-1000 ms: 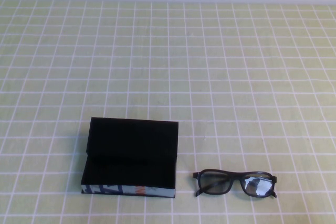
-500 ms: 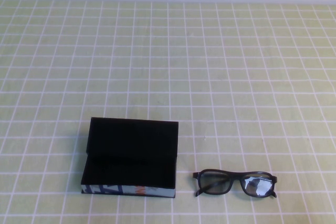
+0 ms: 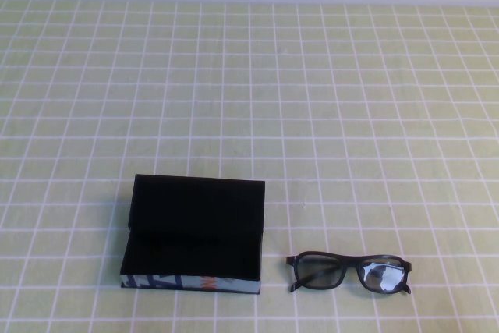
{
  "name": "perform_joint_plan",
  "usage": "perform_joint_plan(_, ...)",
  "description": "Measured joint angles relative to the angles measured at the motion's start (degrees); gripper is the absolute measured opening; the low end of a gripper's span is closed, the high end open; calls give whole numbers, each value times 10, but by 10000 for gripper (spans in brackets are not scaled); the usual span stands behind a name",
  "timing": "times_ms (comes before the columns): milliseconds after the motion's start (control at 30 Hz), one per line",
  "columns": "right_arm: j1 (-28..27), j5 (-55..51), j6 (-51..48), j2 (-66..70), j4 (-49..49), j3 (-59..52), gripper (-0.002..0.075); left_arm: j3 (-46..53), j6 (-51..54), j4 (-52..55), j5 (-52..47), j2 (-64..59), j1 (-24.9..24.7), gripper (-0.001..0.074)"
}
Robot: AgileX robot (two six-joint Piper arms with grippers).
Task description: Return glasses to glasses case
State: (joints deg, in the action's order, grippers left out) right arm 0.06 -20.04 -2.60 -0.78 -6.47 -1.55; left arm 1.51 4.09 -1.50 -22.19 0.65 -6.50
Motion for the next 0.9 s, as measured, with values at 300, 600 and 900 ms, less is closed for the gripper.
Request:
perform_joint_plan(300, 0, 71, 0, 0, -235, 0, -11, 0, 0, 0, 0, 0, 0, -4)
perform_joint_plan(600, 0, 167, 0, 0, -407, 0, -11, 0, 0, 0, 0, 0, 0, -4)
perform_joint_plan(900, 0, 110, 0, 0, -502, 5, -11, 0, 0, 0, 0, 0, 0, -4)
